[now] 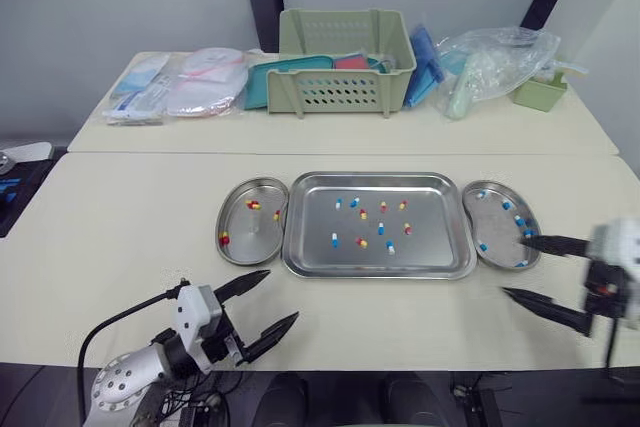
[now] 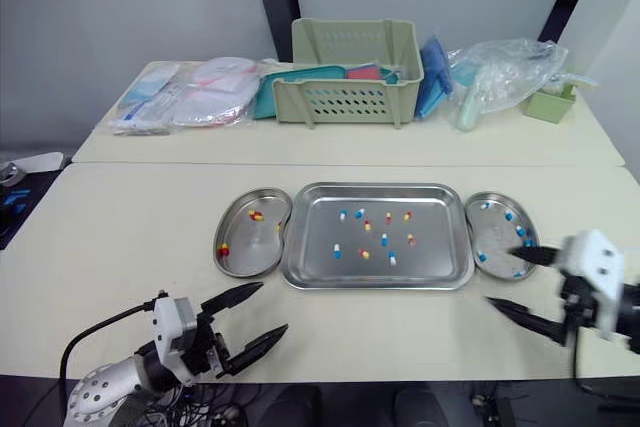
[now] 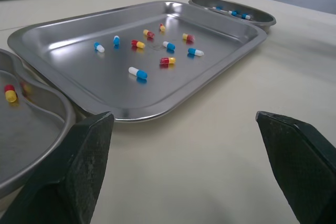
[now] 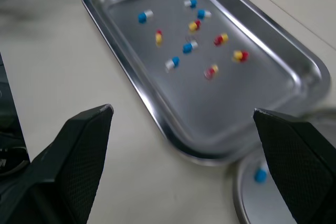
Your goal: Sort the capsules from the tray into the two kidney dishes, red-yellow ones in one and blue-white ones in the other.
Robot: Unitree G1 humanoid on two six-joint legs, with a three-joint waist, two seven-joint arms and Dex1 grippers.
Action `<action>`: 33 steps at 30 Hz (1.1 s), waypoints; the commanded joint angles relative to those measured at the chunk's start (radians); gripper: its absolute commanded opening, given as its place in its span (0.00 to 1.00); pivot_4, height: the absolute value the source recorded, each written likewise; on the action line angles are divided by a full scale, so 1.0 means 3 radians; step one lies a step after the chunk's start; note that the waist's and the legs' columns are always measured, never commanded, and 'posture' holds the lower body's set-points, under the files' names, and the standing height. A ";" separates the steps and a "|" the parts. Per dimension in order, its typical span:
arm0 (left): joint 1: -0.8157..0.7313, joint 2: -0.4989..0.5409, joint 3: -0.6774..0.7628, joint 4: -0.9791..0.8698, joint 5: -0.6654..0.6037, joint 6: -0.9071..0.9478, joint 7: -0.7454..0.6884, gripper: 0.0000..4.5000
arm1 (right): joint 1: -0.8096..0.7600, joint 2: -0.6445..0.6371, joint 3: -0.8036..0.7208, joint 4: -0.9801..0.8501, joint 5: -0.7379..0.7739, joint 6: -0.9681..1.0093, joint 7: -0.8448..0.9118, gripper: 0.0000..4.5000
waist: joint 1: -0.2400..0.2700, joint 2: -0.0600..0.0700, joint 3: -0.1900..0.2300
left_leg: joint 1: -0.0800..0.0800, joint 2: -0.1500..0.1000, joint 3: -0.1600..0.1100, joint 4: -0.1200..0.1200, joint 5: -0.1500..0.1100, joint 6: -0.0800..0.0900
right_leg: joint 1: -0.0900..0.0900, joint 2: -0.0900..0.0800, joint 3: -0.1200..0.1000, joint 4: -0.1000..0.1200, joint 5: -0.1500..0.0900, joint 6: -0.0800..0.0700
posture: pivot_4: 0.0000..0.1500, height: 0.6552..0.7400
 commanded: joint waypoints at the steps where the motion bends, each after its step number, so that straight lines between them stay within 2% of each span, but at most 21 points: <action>1: 0.0004 -0.0001 -0.0040 -0.0088 0.0012 -0.0054 0.0079 1.00 | -0.0510 0.0137 0.0554 -0.0248 0.0055 0.0433 -0.0621 1.00 | 0.0010 -0.0009 0.0000 | -0.0001 0.0000 -0.0001 0.0000 0.0000 0.0000 | 0.0000 0.0000 -0.0001 -0.0001 0.0000 0.0000 | 1.00 1.00; 3: -0.0023 0.0002 -0.0070 -0.0128 0.0010 -0.0025 0.0133 1.00 | -0.0949 0.0335 0.1019 -0.0240 -0.0024 0.0619 -0.0886 1.00 | 0.0017 -0.0012 -0.0001 | -0.0004 -0.0002 -0.0006 0.0001 0.0000 0.0000 | -0.0001 -0.0002 -0.0006 -0.0001 0.0000 0.0000 | 1.00 1.00; 6: -0.0048 0.0017 -0.0111 -0.0143 0.0016 -0.0019 0.0173 1.00 | -0.1342 0.0533 0.1469 -0.0184 -0.0138 0.0816 -0.1119 1.00 | 0.0012 -0.0011 -0.0001 | -0.0003 -0.0001 -0.0007 0.0001 0.0000 0.0000 | -0.0002 -0.0001 -0.0006 0.0001 0.0000 -0.0001 | 1.00 1.00; 9: -0.0096 0.0022 -0.0163 -0.0118 0.0032 -0.0013 0.0205 1.00 | -0.1730 0.0886 0.2007 0.0023 -0.0373 0.0976 -0.1420 0.86 | 0.0001 -0.0012 -0.0002 | -0.0002 0.0000 -0.0008 -0.0001 0.0000 0.0000 | -0.0003 -0.0001 -0.0007 0.0000 0.0000 -0.0001 | 1.00 1.00; 12: -0.0146 0.0029 -0.0174 -0.0045 0.0053 -0.0046 0.0228 1.00 | -0.1998 0.1202 0.2329 0.0261 -0.0601 0.1106 -0.1687 0.64 | -0.0003 -0.0012 -0.0002 | -0.0003 0.0000 -0.0008 -0.0002 0.0000 0.0000 | -0.0007 0.0000 -0.0007 0.0004 0.0000 -0.0001 | 1.00 1.00; 15: -0.0153 0.0035 -0.0178 0.0008 0.0068 -0.0094 0.0214 1.00 | -0.2196 0.1481 0.2561 0.0408 -0.0777 0.1402 -0.1982 0.64 | -0.0004 -0.0012 -0.0002 | -0.0004 0.0000 -0.0007 -0.0001 0.0000 0.0000 | -0.0011 -0.0001 -0.0006 0.0005 0.0000 -0.0001 | 1.00 1.00; 20: -0.0128 0.0028 -0.0203 0.0023 0.0087 -0.0146 0.0211 1.00 | -0.2359 0.1820 0.2786 0.0632 -0.0908 0.1609 -0.2132 0.64 | -0.0007 -0.0011 -0.0002 | -0.0008 0.0000 -0.0008 -0.0001 0.0000 0.0000 | -0.0018 -0.0001 -0.0005 0.0007 0.0000 -0.0001 | 1.00 1.00; 33: -0.0069 0.0062 -0.0225 -0.0064 0.0094 -0.0136 0.0251 1.00 | -0.2481 0.2192 0.2962 0.1072 -0.1224 0.1525 -0.2209 0.64 | -0.0017 -0.0010 -0.0002 | -0.0008 0.0000 -0.0008 -0.0002 0.0000 0.0000 | -0.0021 0.0000 -0.0004 0.0008 0.0000 -0.0001 | 1.00 1.00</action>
